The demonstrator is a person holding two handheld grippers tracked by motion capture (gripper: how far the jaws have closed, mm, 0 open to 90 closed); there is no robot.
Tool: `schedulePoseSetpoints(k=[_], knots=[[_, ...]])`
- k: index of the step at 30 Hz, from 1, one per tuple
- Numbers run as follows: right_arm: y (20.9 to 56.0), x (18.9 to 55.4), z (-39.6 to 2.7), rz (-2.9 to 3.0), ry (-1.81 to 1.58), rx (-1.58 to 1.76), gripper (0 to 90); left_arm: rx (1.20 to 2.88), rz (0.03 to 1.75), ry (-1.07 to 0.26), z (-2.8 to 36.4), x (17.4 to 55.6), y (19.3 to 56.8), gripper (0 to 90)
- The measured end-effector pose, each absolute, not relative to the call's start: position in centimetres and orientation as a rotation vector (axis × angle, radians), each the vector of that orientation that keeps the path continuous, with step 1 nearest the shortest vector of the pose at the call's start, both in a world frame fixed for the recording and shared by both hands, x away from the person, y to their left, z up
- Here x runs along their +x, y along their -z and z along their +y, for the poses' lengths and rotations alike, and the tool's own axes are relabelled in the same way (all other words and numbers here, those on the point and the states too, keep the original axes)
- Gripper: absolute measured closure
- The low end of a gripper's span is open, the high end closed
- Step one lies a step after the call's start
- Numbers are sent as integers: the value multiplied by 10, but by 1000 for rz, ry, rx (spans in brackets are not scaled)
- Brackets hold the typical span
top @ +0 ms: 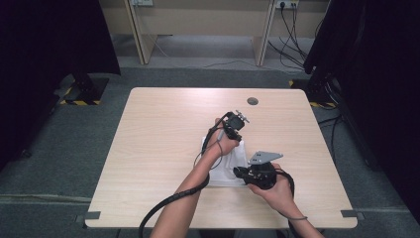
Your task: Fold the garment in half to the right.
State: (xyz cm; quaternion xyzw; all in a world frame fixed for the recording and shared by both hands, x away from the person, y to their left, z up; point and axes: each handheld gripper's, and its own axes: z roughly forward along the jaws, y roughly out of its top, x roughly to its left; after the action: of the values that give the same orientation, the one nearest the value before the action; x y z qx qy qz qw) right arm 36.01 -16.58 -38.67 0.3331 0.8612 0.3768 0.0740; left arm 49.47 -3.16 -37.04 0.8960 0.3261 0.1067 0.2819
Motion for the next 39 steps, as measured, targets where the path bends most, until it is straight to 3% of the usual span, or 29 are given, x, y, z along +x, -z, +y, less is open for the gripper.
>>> schedulePoseSetpoints(k=[39], knots=[[388,360,-175,2578,-1077,1040,723,2405,866,-276,-43,494,376,712]])
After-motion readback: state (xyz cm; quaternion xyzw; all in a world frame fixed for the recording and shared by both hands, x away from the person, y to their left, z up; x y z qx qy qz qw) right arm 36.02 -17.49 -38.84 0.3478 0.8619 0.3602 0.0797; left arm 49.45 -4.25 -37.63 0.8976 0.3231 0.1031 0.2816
